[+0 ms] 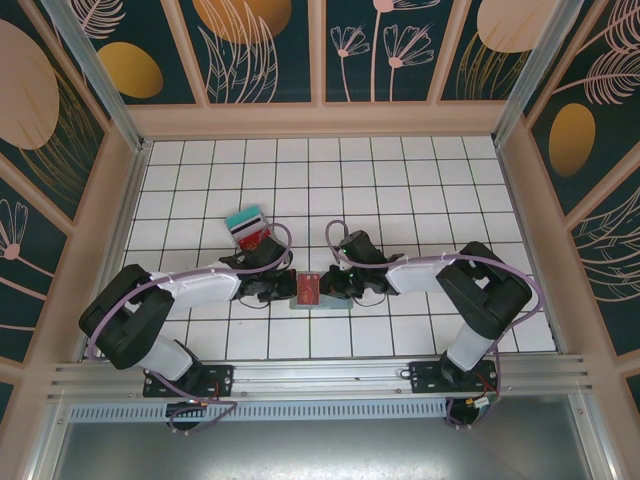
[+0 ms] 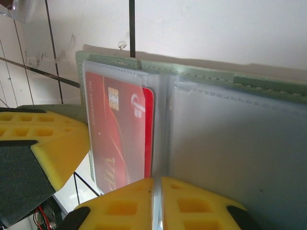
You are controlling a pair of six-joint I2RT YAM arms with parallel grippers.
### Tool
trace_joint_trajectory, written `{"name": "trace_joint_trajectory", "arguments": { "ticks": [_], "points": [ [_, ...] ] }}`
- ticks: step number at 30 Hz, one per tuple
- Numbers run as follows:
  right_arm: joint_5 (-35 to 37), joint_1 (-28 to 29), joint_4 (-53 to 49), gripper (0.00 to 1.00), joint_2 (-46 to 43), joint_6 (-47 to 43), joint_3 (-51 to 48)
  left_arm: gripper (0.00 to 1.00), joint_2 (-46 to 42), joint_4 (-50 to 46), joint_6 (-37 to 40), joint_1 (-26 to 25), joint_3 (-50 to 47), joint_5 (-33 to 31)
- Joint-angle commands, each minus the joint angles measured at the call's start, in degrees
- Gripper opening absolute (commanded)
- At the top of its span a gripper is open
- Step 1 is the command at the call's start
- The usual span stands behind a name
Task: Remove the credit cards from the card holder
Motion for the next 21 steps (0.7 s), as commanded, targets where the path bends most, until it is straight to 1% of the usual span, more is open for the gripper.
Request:
{"name": "trace_joint_trajectory", "arguments": {
  "ticks": [1,14,21],
  "points": [
    [-1.62,0.40,0.99,0.13,1.58,-0.68,1.38,0.00,1.10,0.60,0.72,0.15,-0.03,0.80],
    [-3.17,0.49,2.80,0.13,1.22,-0.45,1.03,0.00,1.59,0.09,0.77,0.13,0.19,0.72],
    [0.56,-0.11,2.45,0.12,-1.66,0.36,-0.69,0.00,1.02,-0.93,0.98,0.12,0.72,-0.16]
  ]
}}
